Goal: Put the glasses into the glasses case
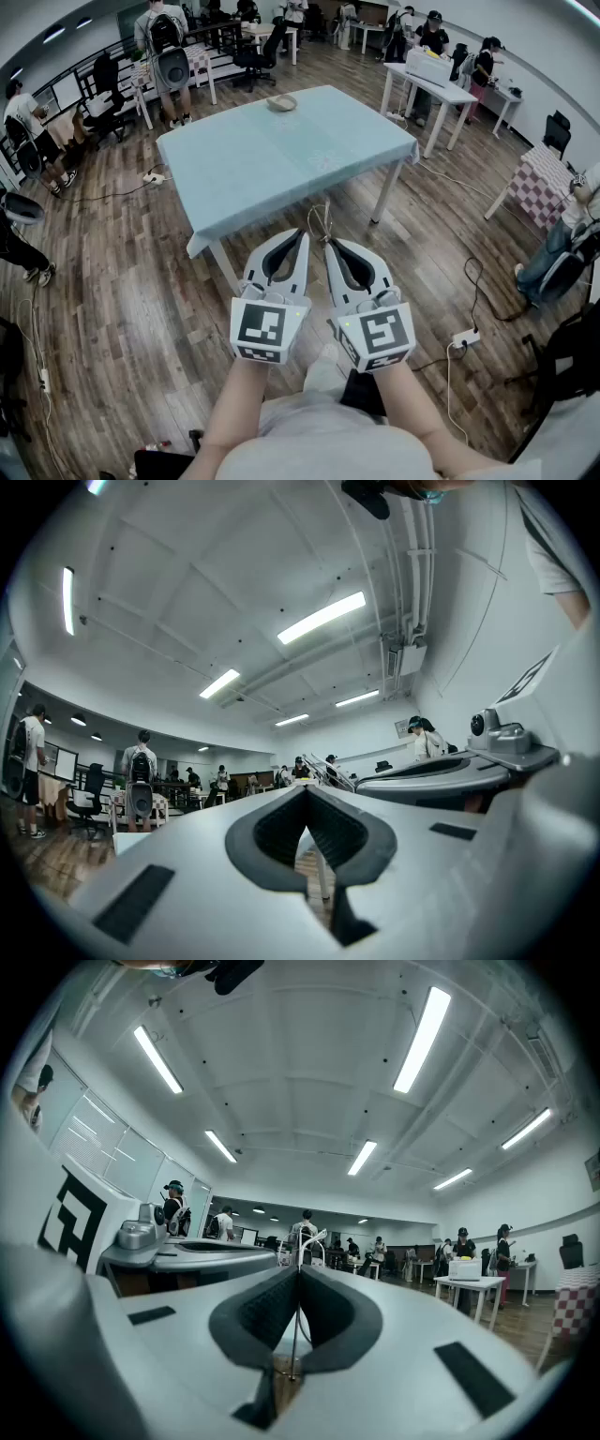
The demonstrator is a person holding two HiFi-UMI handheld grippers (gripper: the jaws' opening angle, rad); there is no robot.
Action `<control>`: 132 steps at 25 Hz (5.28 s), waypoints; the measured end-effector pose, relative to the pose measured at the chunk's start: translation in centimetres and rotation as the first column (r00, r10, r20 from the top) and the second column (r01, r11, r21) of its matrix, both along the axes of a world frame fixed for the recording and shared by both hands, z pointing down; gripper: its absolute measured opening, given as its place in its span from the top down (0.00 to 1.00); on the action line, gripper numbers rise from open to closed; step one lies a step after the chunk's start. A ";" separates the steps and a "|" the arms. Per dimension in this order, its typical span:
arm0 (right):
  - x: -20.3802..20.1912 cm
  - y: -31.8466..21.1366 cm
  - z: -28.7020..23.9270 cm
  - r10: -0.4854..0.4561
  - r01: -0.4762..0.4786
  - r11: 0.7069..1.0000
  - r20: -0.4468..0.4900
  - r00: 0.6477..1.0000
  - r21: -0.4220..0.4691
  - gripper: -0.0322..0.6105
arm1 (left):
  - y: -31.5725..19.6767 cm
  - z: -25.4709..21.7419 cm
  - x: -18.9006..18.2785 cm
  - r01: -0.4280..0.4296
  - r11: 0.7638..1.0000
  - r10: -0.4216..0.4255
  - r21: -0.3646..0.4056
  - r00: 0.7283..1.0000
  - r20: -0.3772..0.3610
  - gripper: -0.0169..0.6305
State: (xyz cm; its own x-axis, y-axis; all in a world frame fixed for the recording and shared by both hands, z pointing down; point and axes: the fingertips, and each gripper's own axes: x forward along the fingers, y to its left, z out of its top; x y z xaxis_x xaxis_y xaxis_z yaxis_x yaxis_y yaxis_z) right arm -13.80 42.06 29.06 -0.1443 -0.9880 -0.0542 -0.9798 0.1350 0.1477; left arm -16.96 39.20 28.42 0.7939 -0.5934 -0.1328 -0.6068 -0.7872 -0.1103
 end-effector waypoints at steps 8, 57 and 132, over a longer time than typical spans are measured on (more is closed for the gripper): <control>0.6 -0.1 0.3 -0.010 0.010 1.000 -0.006 1.000 0.003 0.93 | -0.7 0.1 1.1 -0.005 1.000 0.005 -0.005 1.000 -0.011 0.96; 13.0 -22.1 2.4 -0.119 0.119 0.991 0.005 0.993 -0.068 0.93 | -21.9 2.0 12.0 0.092 0.994 -0.095 -0.060 0.995 -0.038 0.96; 20.4 -58.6 1.9 -0.027 0.027 0.994 0.003 1.000 -0.110 0.93 | -59.9 0.6 18.2 0.042 0.996 -0.045 -0.074 0.999 -0.031 0.96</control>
